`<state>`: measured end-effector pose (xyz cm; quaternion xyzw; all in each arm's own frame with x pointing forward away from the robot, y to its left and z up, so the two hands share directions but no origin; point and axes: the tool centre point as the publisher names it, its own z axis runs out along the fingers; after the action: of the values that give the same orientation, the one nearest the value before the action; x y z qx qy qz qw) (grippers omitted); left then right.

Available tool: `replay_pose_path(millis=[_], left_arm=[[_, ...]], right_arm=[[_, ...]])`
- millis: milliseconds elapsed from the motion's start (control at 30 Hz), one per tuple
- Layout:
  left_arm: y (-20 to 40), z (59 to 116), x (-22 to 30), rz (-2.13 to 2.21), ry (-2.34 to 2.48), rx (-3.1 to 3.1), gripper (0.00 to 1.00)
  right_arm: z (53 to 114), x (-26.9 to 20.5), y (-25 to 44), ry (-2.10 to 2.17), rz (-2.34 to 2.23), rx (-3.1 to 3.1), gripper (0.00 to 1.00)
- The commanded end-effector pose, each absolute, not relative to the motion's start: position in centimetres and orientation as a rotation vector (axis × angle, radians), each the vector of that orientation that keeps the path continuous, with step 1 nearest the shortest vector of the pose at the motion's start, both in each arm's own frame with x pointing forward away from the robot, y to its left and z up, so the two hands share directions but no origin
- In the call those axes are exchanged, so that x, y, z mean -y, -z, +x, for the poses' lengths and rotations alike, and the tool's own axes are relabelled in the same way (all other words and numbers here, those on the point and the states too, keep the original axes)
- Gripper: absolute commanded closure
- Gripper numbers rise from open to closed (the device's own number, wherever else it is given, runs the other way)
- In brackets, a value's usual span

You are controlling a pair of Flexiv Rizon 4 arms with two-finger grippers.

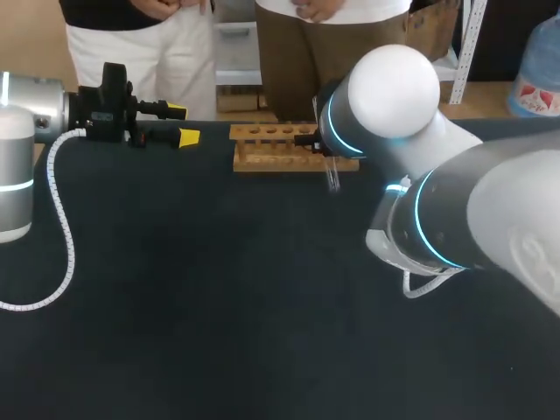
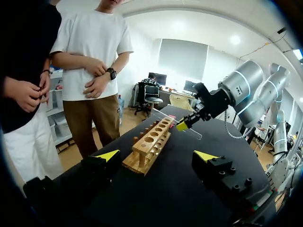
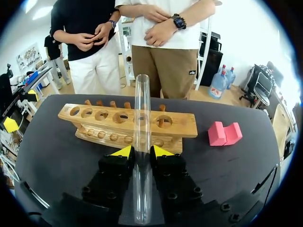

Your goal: Grasp the test tube, adjust it, and insert it.

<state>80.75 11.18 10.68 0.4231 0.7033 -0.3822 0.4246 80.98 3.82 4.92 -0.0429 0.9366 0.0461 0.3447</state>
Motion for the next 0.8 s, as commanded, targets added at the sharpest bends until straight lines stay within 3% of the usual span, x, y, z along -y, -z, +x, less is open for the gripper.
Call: replay_pose_path(millis=[33, 800], left_arm=[[-10.6, 80.6, -11.2, 1.056, 0.953, -1.755, 0.0], [-10.6, 80.6, -11.2, 1.056, 0.953, -1.755, 0.0]], right_arm=[[81.4, -3.9, -4.6, -0.13, -0.118, -2.457, 1.0], [81.5, -4.3, -3.1, -0.177, -0.143, -2.51, 1.0]])
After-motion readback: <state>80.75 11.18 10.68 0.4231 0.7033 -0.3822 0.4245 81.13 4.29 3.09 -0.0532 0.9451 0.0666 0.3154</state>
